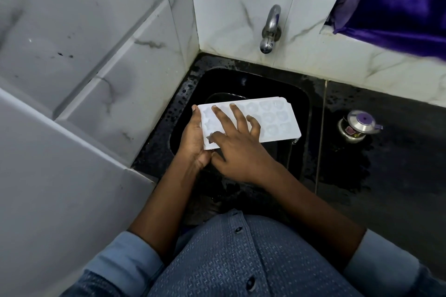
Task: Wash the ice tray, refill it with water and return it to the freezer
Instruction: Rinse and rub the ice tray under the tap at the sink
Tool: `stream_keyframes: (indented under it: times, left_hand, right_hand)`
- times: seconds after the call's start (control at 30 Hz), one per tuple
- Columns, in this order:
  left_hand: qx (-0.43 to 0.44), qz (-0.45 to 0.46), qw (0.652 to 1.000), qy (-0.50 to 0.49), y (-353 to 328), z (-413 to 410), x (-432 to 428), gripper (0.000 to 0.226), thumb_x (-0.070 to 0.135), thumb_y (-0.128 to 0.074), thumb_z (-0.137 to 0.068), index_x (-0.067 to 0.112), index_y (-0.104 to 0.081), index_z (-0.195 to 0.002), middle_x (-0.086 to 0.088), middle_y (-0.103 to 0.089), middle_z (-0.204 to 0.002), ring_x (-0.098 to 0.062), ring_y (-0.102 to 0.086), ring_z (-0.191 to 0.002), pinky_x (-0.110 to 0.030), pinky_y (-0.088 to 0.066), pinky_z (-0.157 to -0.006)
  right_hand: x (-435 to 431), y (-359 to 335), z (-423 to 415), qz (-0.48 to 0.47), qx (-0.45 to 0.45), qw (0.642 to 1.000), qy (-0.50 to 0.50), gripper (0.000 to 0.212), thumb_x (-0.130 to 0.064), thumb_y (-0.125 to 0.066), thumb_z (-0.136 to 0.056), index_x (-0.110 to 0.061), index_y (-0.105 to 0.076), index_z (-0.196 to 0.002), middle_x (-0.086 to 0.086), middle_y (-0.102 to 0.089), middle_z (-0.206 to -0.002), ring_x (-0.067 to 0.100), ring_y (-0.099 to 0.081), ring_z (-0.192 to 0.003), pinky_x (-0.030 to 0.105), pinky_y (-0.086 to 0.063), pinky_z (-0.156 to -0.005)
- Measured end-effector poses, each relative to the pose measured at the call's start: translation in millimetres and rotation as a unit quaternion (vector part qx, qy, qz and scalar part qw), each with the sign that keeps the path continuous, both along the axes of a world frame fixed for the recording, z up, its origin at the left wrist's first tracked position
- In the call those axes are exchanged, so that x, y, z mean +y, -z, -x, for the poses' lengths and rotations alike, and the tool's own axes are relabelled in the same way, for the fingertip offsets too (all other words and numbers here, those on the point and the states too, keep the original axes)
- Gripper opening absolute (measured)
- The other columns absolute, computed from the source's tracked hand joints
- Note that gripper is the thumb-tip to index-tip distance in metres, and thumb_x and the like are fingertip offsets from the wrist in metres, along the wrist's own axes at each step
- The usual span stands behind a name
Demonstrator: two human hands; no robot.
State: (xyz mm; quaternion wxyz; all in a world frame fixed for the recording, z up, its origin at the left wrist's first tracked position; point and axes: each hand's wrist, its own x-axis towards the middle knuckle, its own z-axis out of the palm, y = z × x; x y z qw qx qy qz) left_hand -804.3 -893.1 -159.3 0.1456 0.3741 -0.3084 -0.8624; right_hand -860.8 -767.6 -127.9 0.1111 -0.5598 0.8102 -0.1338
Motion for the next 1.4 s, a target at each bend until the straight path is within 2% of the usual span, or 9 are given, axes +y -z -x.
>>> stream_keyframes:
  times: [0.23, 0.37, 0.47, 0.6, 0.77, 0.97, 1.07, 1.23, 1.4]
  left_hand:
    - [-0.006, 0.026, 1.0, -0.001, -9, 5, 0, 0.073, 0.065, -0.029, -0.109, 0.006, -0.071, -0.119, -0.017, -0.081, -0.108, -0.031, -0.08, -0.093, -0.041, -0.066, -0.07]
    - [-0.001, 0.026, 1.0, -0.006, -9, 1, -8, 0.07, 0.063, -0.03, -0.109, 0.006, -0.069, -0.122, -0.018, -0.08, -0.11, -0.033, -0.08, -0.093, -0.045, -0.065, -0.062]
    - [0.0, 0.014, 1.0, -0.005, -8, 3, -11, 0.071, 0.064, -0.031, -0.109, 0.006, -0.068, -0.126, -0.019, -0.08, -0.113, -0.035, -0.08, -0.094, -0.048, -0.065, -0.062]
    - [-0.019, 0.031, 0.999, 0.001, -1, 9, -15, 0.074, 0.066, -0.031, -0.108, 0.006, -0.064, -0.136, -0.021, -0.074, -0.13, -0.036, -0.077, -0.106, -0.048, -0.066, -0.073]
    - [-0.083, 0.091, 0.992, 0.008, 4, 18, -21, 0.066, 0.063, -0.033, -0.11, 0.011, -0.069, -0.13, -0.016, -0.077, -0.124, -0.035, -0.077, -0.107, -0.046, -0.063, -0.082]
    - [-0.172, 0.182, 0.967, -0.039, 2, 42, -36, 0.02, 0.019, -0.046, -0.1, 0.01, -0.063, -0.098, -0.013, -0.068, -0.098, -0.031, -0.069, -0.082, -0.031, -0.054, -0.056]
    - [-0.163, 0.209, 0.964, -0.024, -9, 56, -46, 0.025, 0.014, -0.045, -0.097, 0.009, -0.069, -0.094, -0.013, -0.072, -0.093, -0.031, -0.071, -0.078, -0.031, -0.056, -0.053]
    - [-0.143, 0.189, 0.971, 0.004, -23, 79, -63, 0.041, 0.017, -0.043, -0.094, 0.007, -0.078, -0.114, -0.016, -0.08, -0.112, -0.038, -0.078, -0.097, -0.052, -0.067, -0.076]
    - [-0.141, 0.187, 0.972, 0.001, -34, 91, -67, 0.034, 0.011, -0.041, -0.1, 0.009, -0.075, -0.103, -0.01, -0.081, -0.096, -0.03, -0.079, -0.08, -0.04, -0.064, -0.059]
  right_hand:
    - [18, 4, 51, 0.196, 0.024, 0.958, 0.206, 0.036, -0.046, -0.054, -0.089, -0.026, -0.066, -0.116, 0.0, -0.044, -0.162, 0.034, -0.025, -0.155, 0.046, -0.013, -0.114]
    - [40, 11, 99, 0.059, 0.033, 0.947, 0.313, 0.053, -0.052, -0.049, -0.098, -0.019, -0.059, -0.138, 0.009, -0.047, -0.158, 0.038, -0.04, -0.144, 0.053, -0.027, -0.115]
    - [54, 19, 113, 0.05, -0.089, 0.936, 0.337, 0.059, -0.051, -0.056, -0.103, -0.011, -0.055, -0.145, 0.014, -0.055, -0.148, 0.038, -0.052, -0.132, 0.046, -0.043, -0.106]
    - [55, 19, 114, 0.15, -0.338, 0.844, 0.389, 0.03, -0.042, -0.062, -0.103, -0.015, -0.074, -0.102, 0.002, -0.077, -0.1, 0.025, -0.074, -0.095, 0.038, -0.055, -0.081]
    - [50, 22, 122, 0.198, -0.452, 0.752, 0.437, 0.021, -0.028, -0.067, -0.101, -0.009, -0.075, -0.106, 0.007, -0.08, -0.104, 0.028, -0.076, -0.1, 0.045, -0.057, -0.097]
    - [37, 13, 141, 0.209, -0.453, 0.745, 0.443, 0.013, -0.017, -0.068, -0.095, -0.006, -0.073, -0.097, 0.011, -0.078, -0.1, 0.034, -0.075, -0.097, 0.045, -0.057, -0.09]
    - [30, 9, 147, 0.218, -0.449, 0.743, 0.446, 0.025, -0.023, -0.071, -0.091, -0.002, -0.072, -0.103, 0.015, -0.077, -0.105, 0.033, -0.073, -0.098, 0.038, -0.053, -0.083]
    - [21, 0, 156, 0.244, -0.479, 0.722, 0.436, 0.012, -0.015, -0.068, -0.096, -0.01, -0.074, -0.105, 0.006, -0.079, -0.099, 0.027, -0.077, -0.089, 0.029, -0.056, -0.069]
    - [17, -8, 160, 0.268, -0.473, 0.721, 0.43, 0.009, -0.015, -0.066, -0.097, -0.013, -0.074, -0.101, 0.004, -0.079, -0.098, 0.024, -0.076, -0.085, 0.027, -0.055, -0.067]
